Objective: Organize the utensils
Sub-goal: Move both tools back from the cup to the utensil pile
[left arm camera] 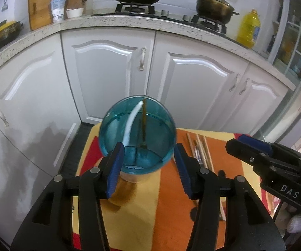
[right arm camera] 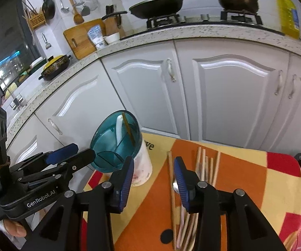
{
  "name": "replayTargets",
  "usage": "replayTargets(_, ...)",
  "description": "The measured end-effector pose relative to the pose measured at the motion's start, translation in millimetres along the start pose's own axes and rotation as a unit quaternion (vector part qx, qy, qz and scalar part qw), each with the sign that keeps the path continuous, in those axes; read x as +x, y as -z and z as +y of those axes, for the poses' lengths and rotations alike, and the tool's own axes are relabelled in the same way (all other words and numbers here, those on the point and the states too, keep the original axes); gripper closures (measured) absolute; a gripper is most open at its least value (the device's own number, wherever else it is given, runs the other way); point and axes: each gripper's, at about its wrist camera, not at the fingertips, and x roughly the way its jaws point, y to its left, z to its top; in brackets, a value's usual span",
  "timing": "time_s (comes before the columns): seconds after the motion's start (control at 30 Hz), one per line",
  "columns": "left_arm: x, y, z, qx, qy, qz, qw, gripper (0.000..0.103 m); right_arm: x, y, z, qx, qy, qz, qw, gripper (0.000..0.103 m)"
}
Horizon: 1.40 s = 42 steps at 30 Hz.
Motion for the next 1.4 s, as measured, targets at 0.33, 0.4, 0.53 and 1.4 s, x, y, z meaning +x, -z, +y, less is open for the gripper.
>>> replayTargets(0.33,-12,9,-26,0.019,0.012,-0.009,0.9997,0.042,-34,15,-20,0.023,0.026,-0.015,0.999,0.061)
replayTargets(0.4,-14,10,-30,0.023,0.012,-0.01,0.9996,0.041,-38,19,-24,0.027,0.03,-0.014,0.999,0.061)
replayTargets(0.53,-16,13,-37,0.032,0.019,-0.01,0.9993,0.041,-44,27,-34,0.038,0.034,-0.013,0.999,0.061)
replayTargets(1.4,11,37,-50,0.037,0.064,0.039,0.9965,0.041,-13,70,-92,0.093,0.052,0.046,0.993,0.06)
